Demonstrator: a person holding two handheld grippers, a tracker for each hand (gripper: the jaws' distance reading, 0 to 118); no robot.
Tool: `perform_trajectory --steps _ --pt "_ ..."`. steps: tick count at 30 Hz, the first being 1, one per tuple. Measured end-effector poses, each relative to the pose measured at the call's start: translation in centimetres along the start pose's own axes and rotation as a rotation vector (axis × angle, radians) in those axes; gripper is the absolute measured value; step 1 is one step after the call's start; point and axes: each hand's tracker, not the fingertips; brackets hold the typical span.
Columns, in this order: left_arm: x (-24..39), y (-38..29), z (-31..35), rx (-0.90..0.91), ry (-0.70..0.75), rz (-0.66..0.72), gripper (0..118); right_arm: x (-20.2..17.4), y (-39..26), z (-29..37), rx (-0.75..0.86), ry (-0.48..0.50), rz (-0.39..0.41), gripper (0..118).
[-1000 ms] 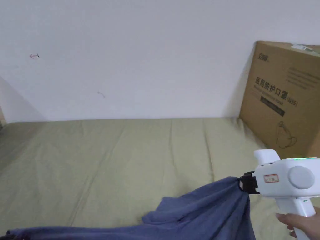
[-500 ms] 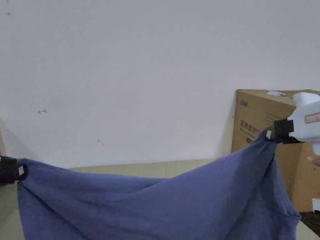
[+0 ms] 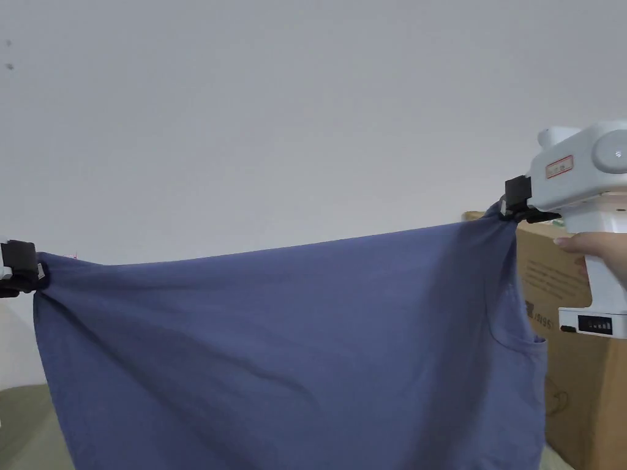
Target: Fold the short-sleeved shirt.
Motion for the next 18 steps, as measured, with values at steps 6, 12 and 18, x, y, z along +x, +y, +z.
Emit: perform_trajectory --steps 6,12,18 --pt "-0.9 0.5 -5.6 0.077 0.055 0.005 3 -1.0 -0.8 -6.9 0.008 -0.016 -0.053 5" --pt "-2.5 -1.8 -9.3 0.122 0.106 0.015 3 -2.4 -5.0 -11.5 0.037 -0.008 -0.09 5" --pt "-5.5 -9.6 -12.1 -0.066 0.126 -0.01 3 -2.1 -14.9 -14.4 -0.075 -0.013 -0.043 5"
